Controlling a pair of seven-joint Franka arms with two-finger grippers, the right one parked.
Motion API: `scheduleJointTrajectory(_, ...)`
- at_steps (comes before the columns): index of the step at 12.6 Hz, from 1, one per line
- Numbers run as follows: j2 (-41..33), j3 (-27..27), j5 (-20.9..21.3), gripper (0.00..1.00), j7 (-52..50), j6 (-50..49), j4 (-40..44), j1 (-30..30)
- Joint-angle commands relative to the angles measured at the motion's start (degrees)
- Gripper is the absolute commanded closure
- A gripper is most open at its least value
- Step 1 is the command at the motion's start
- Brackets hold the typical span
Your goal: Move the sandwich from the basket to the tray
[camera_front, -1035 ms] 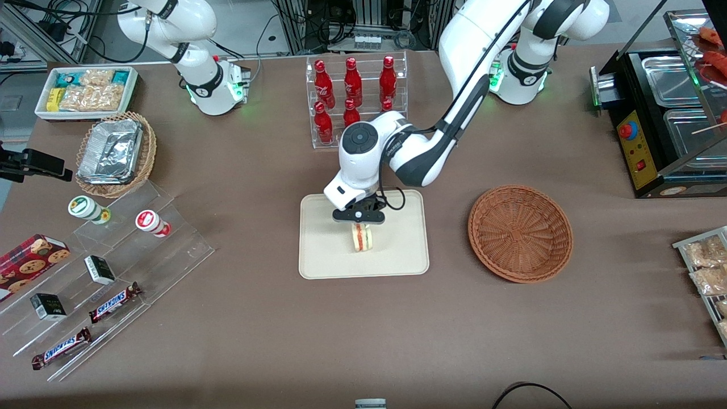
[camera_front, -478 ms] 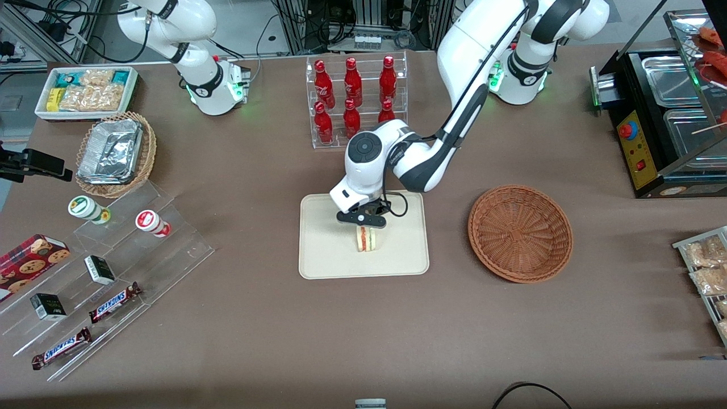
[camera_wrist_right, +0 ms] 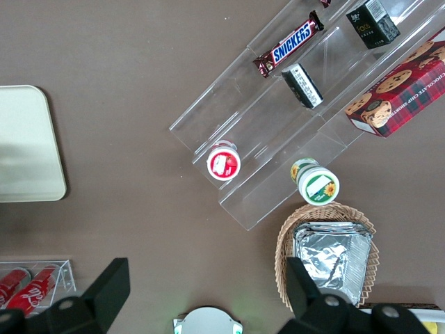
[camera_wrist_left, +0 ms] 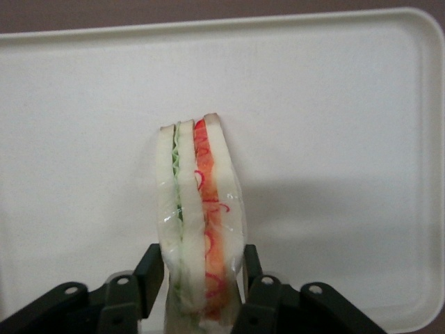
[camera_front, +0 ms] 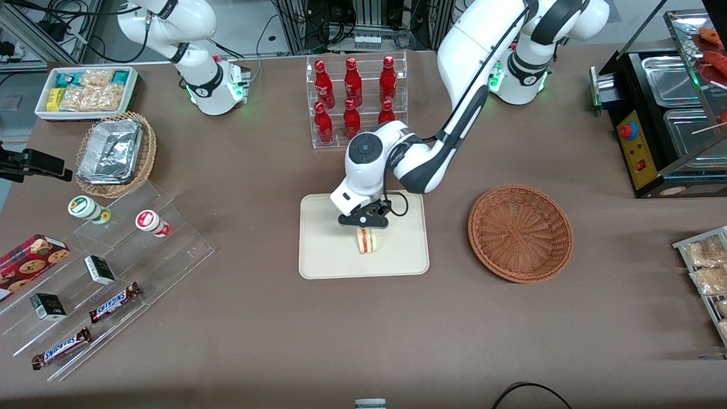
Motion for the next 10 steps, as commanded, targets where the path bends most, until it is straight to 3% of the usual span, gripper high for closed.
scheduleJointTrajectory(1,-5.7,0.2,-0.2,0.0,-4.6,-4.3,-0.9,-0.1)
scheduleJointTrajectory(4,-11.8,0.8,-0.3,0.0,-5.3,-12.8,-0.9,0.3)
scheduleJointTrajectory(7,-16.0,0.9,-2.0,0.0,-7.7,-18.3,0.1,4.6)
scheduleJointTrajectory(10,-22.1,1.2,-2.0,0.0,-1.7,-27.4,0.0,11.2)
